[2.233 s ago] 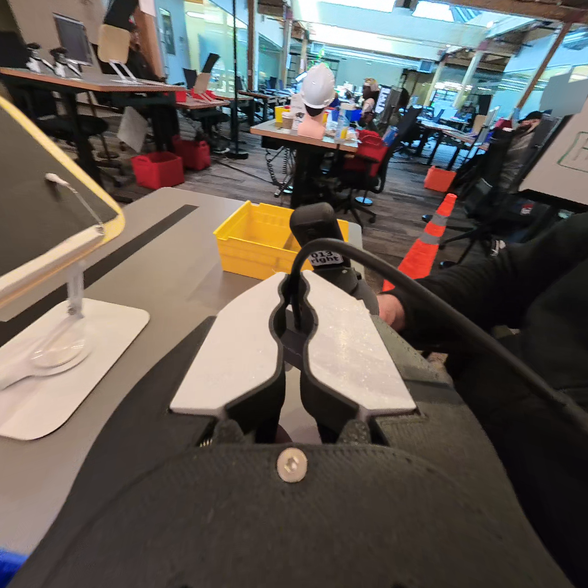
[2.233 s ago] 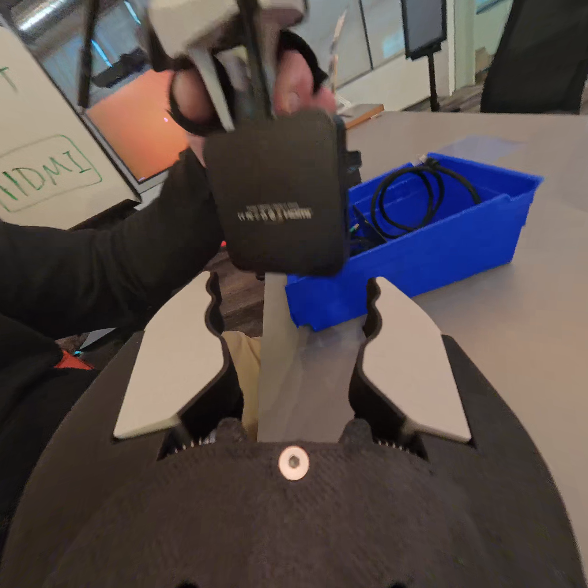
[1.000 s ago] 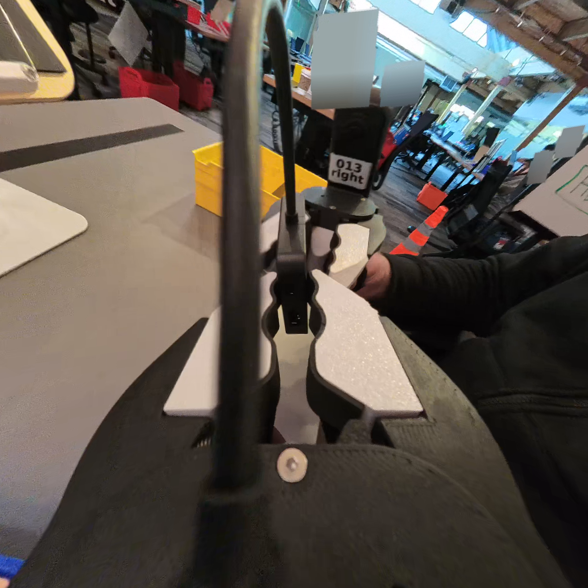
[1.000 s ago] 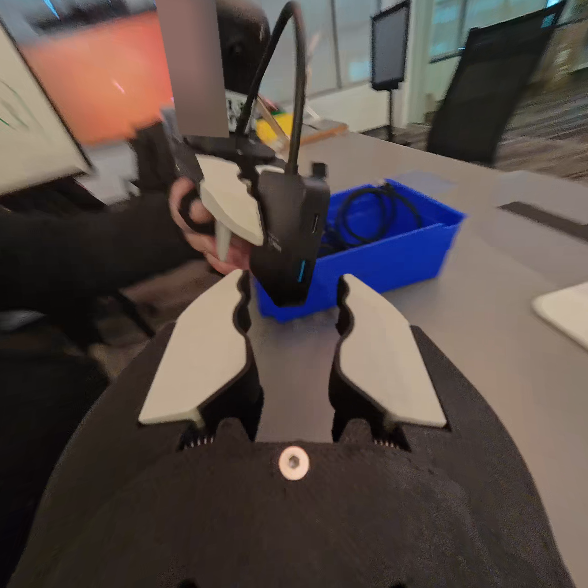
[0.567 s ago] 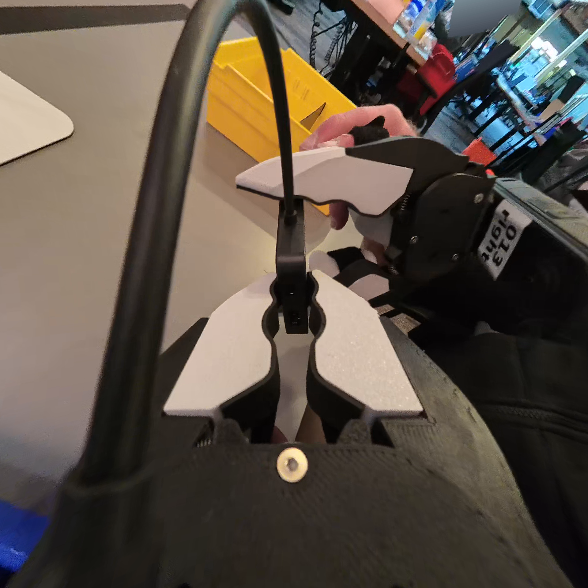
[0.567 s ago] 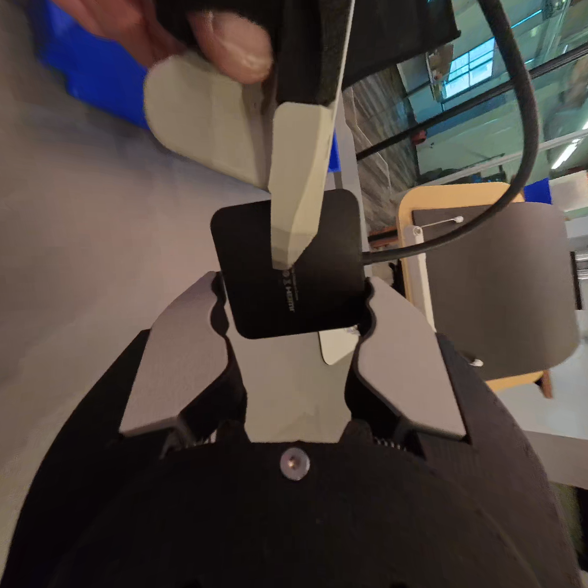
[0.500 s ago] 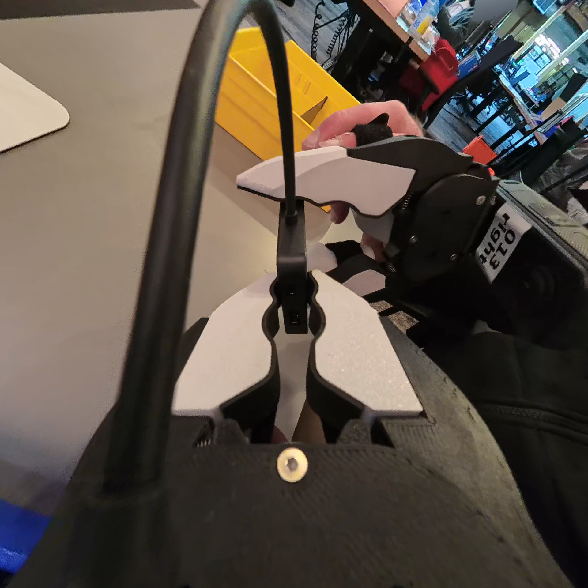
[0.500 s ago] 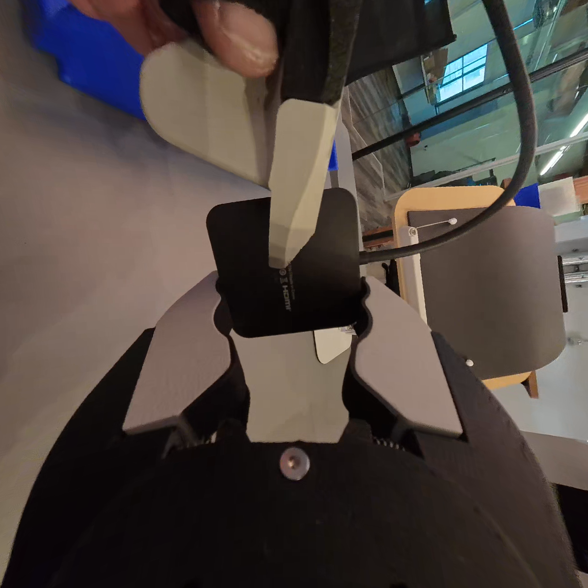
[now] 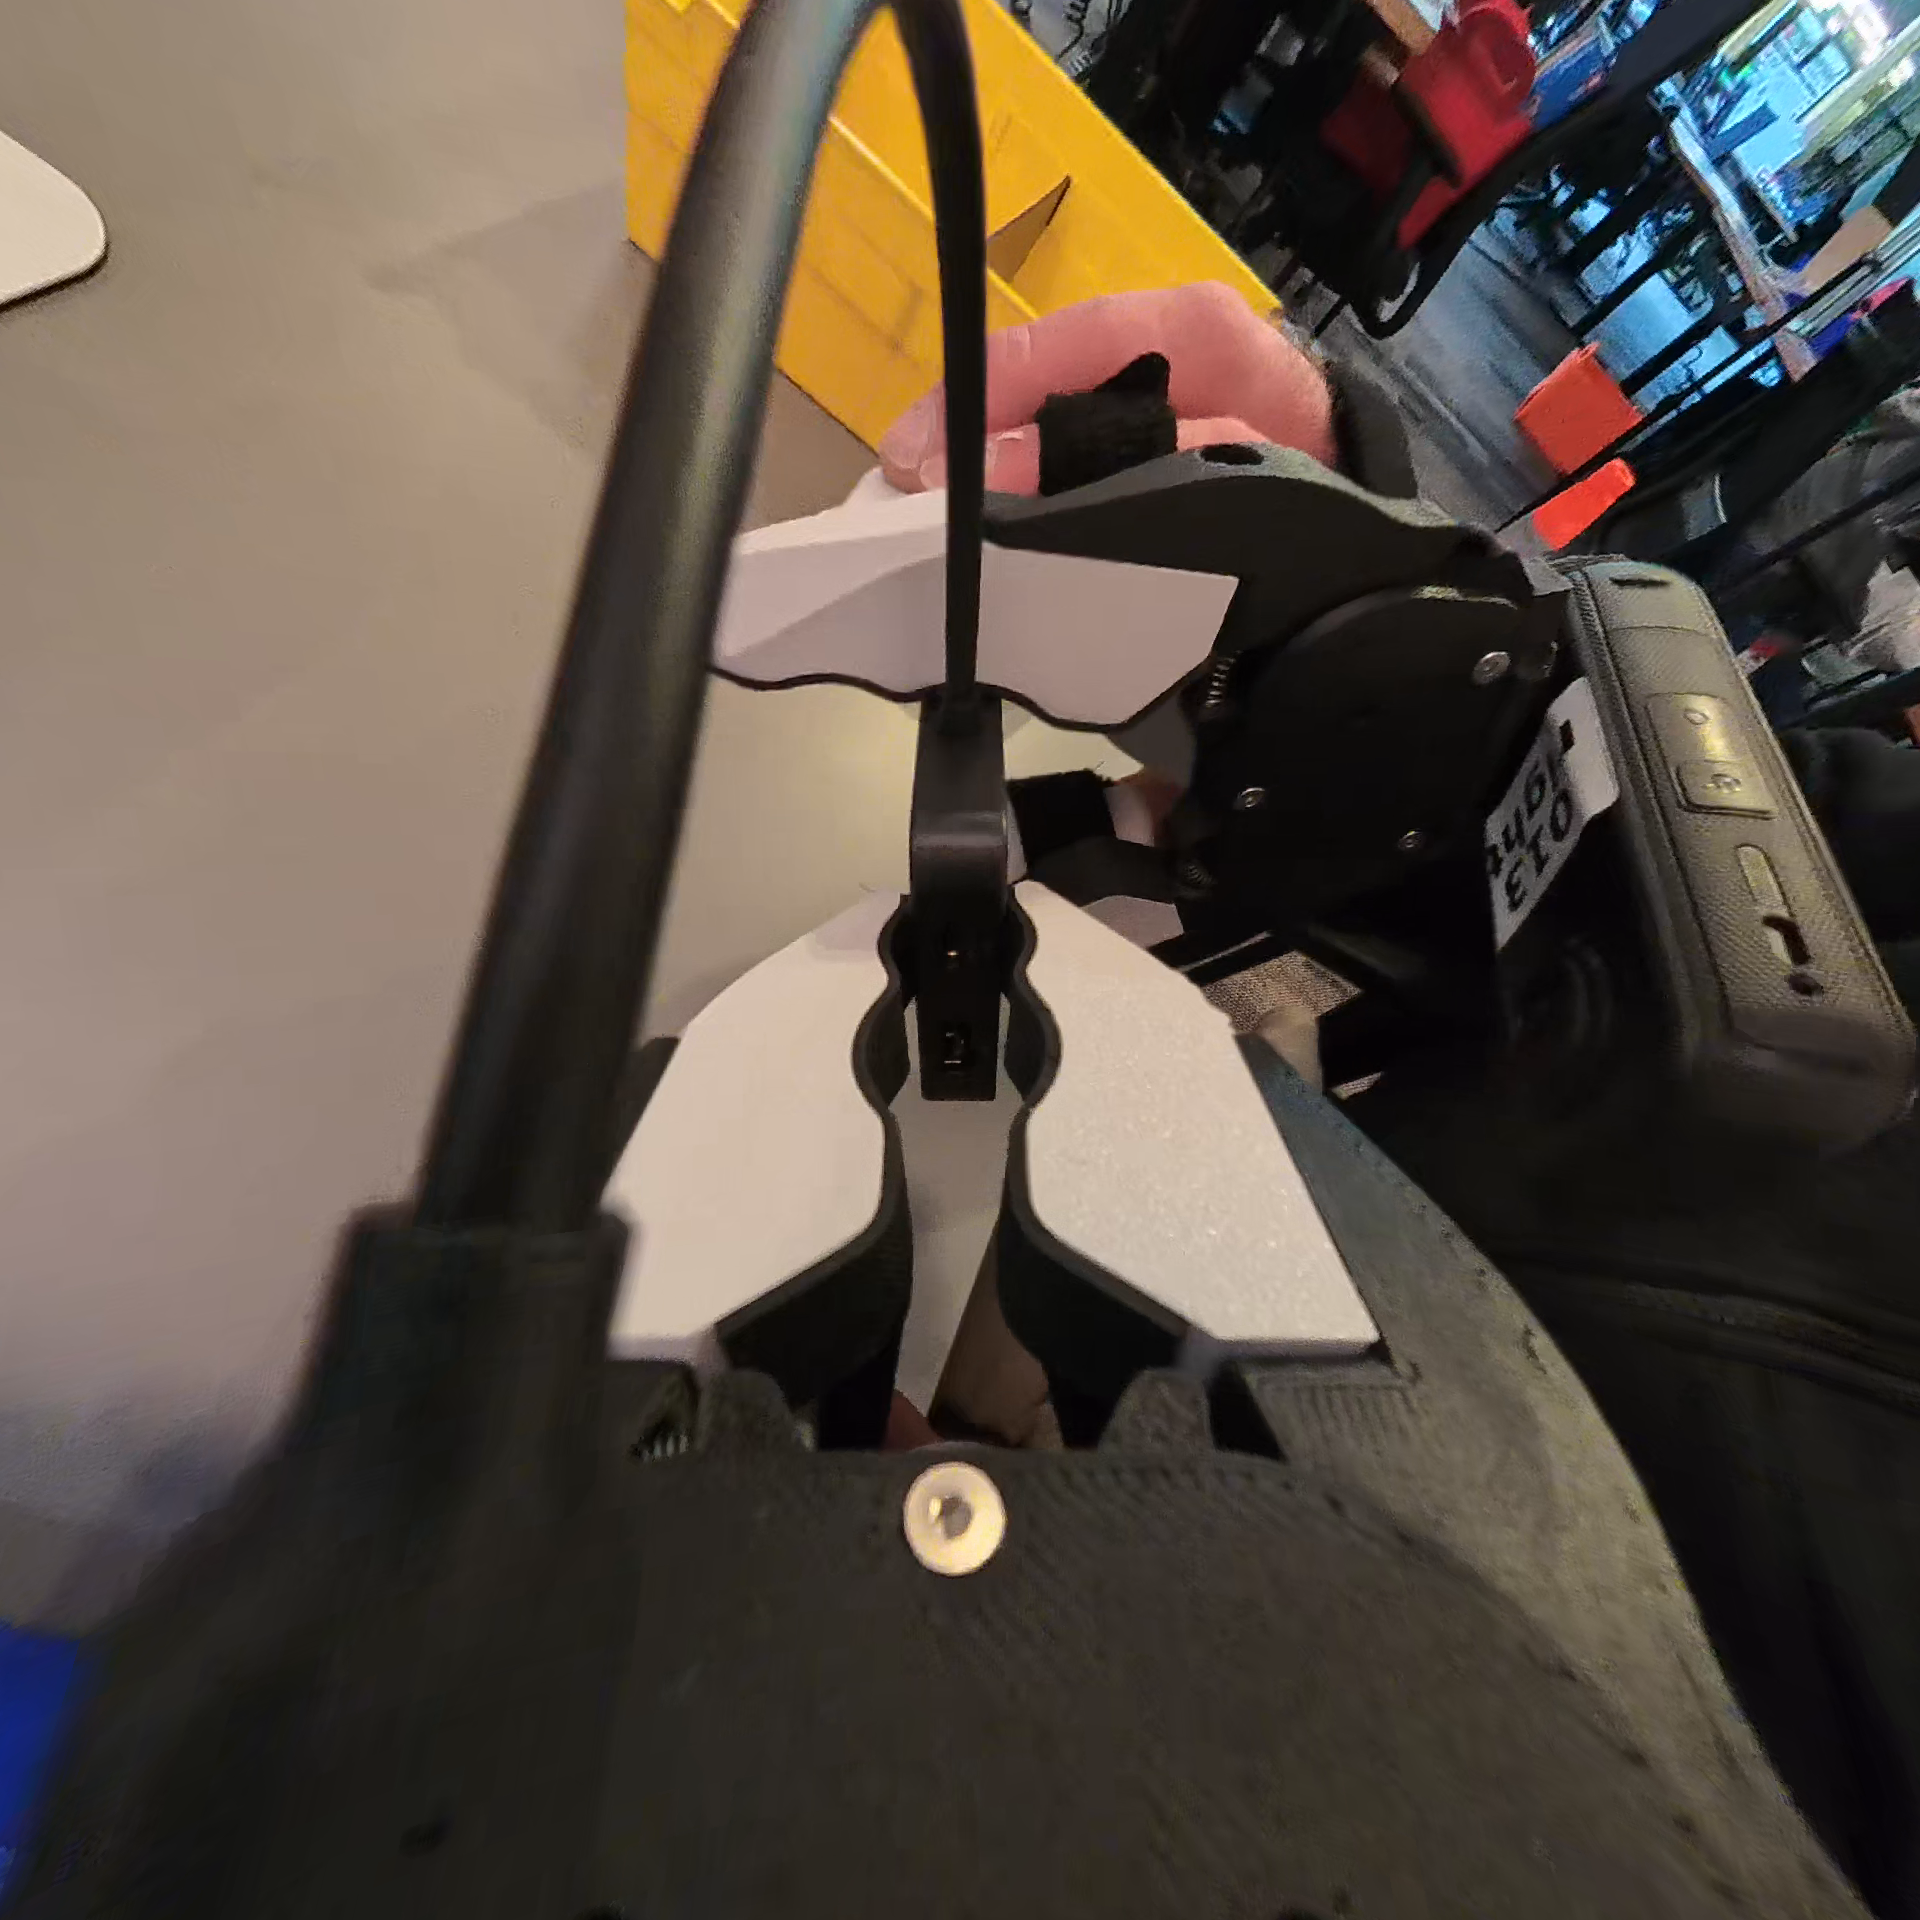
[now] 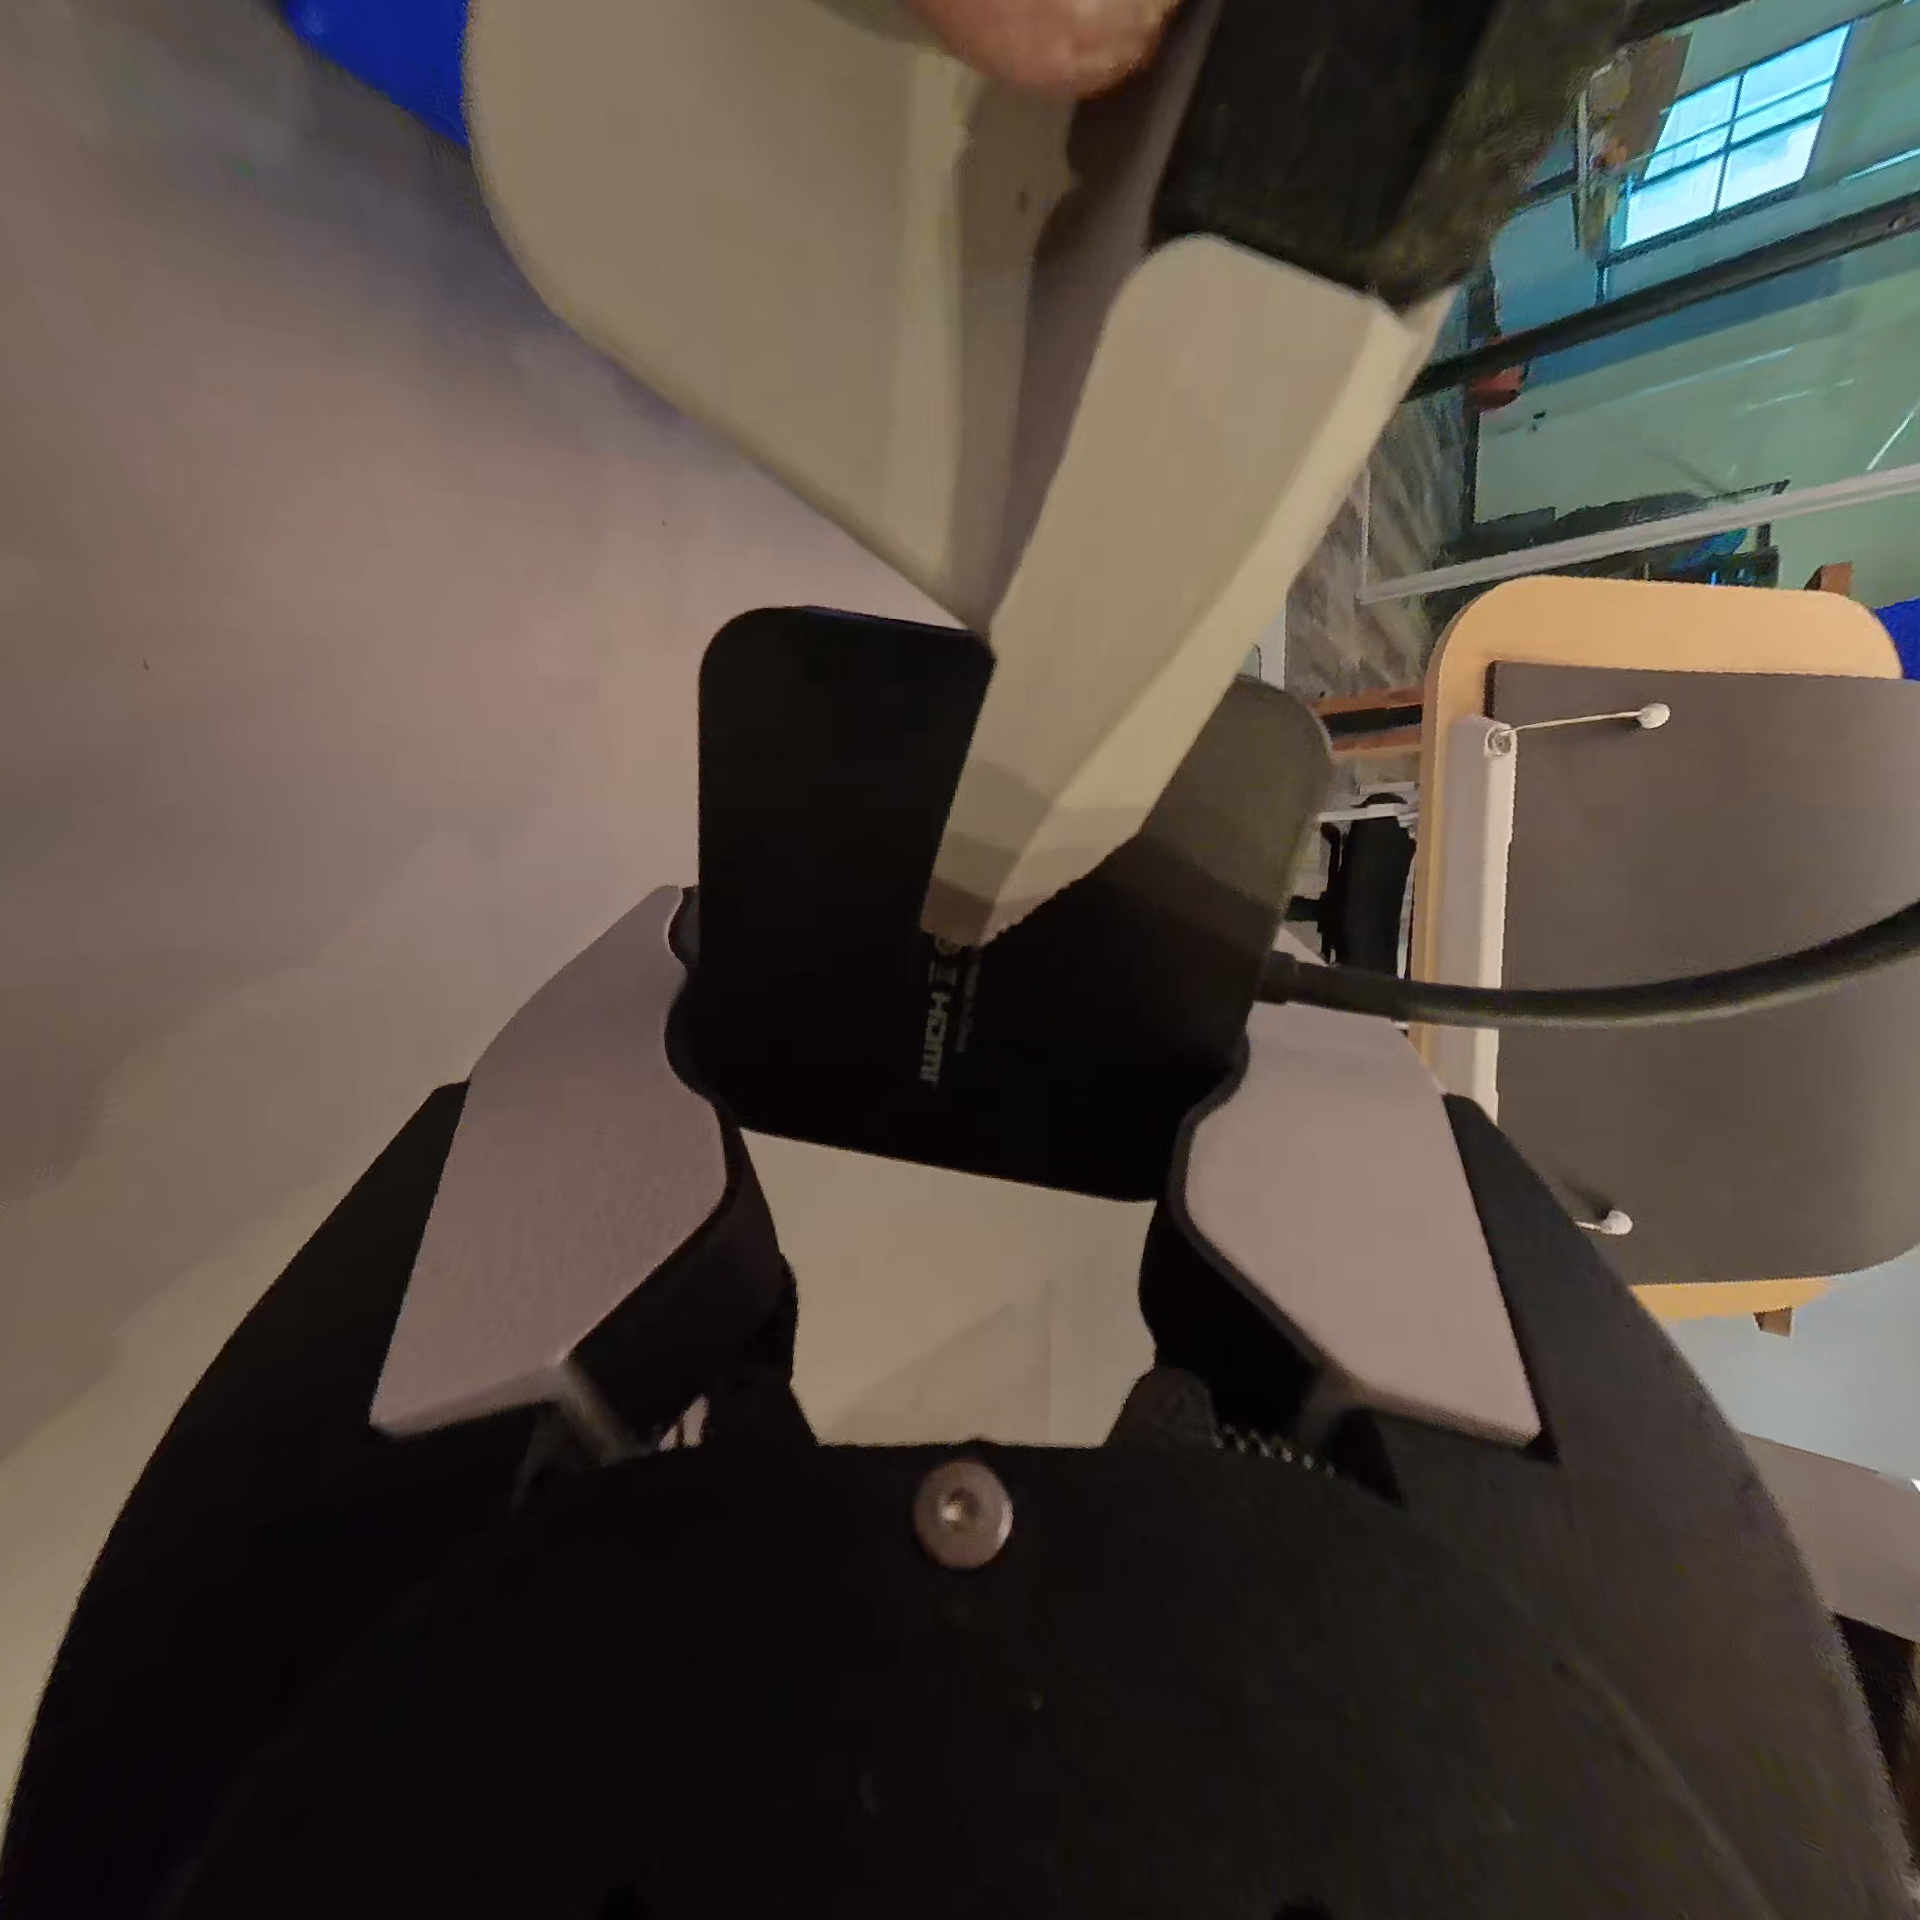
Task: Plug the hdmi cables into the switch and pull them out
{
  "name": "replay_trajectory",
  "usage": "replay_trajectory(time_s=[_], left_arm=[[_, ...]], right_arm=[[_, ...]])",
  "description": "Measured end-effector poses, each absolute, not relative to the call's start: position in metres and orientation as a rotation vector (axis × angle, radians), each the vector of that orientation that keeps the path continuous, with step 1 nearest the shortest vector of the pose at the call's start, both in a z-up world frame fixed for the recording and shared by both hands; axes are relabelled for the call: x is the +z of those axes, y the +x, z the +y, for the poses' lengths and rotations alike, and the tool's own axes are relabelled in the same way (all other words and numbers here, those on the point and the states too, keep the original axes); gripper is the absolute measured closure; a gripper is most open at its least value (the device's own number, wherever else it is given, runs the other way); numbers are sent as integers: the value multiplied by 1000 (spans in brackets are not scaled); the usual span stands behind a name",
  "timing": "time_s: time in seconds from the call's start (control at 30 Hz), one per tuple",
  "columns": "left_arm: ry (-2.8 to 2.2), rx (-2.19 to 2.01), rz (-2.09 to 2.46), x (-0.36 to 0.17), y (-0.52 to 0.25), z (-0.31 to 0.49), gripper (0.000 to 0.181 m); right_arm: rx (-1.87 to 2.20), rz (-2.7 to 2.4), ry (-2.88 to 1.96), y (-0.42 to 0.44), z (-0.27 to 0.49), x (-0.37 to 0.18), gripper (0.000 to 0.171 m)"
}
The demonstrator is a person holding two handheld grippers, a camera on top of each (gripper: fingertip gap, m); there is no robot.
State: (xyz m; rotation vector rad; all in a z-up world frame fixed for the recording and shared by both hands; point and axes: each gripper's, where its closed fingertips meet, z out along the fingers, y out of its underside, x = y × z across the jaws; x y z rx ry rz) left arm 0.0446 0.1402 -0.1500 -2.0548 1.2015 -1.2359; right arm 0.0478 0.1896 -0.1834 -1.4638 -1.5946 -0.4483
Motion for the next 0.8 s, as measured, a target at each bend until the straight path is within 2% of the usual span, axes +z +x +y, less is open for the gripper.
replay_trajectory(time_s=[0.37, 0.5, 0.6, 0.8], left_arm=[[-2093, -1234, 1167, -159, 46, 142, 168], [-2059, -1265, 1142, -155, 48, 145, 165], [-2011, -1256, 1126, -144, 44, 152, 141], [-1965, -1018, 1212, -129, 14, 170, 140]], right_arm=[[-411, -1609, -1567, 50, 191, -199, 82], [-242, -1582, -1637, 48, 187, -203, 83], [-71, -1531, -1687, 51, 186, -204, 83], [204, -1450, -1719, 56, 182, -201, 83]])
